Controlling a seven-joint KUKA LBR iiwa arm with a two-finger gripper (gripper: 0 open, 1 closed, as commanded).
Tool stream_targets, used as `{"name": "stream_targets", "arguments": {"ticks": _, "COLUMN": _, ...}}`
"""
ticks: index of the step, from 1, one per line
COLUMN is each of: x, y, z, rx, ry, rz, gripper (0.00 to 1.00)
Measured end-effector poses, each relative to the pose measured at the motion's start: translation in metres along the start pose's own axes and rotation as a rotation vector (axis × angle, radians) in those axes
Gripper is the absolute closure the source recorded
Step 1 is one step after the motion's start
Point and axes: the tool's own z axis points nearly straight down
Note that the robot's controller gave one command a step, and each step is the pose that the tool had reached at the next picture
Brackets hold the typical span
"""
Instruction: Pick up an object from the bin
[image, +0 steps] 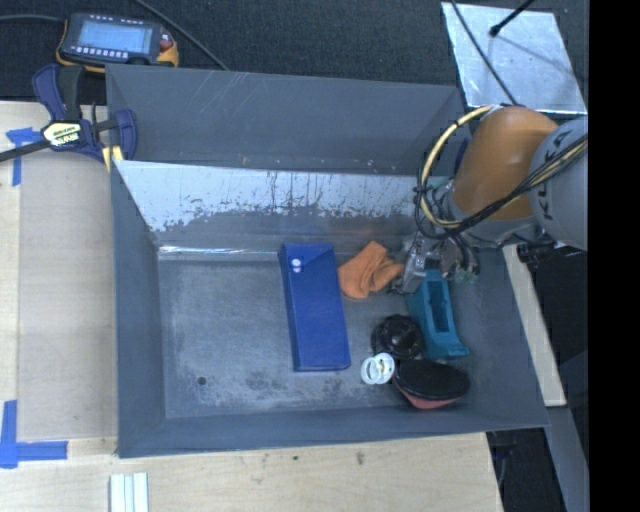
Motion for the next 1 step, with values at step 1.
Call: {"name": "stream_targets", "arguments": {"ticks": 1, "x": 0.0021, "y": -0.0042, "z": 0.0015, "rx": 0.007, "ry": 0.01, "rz": 0.002, "gripper": 0.0}}
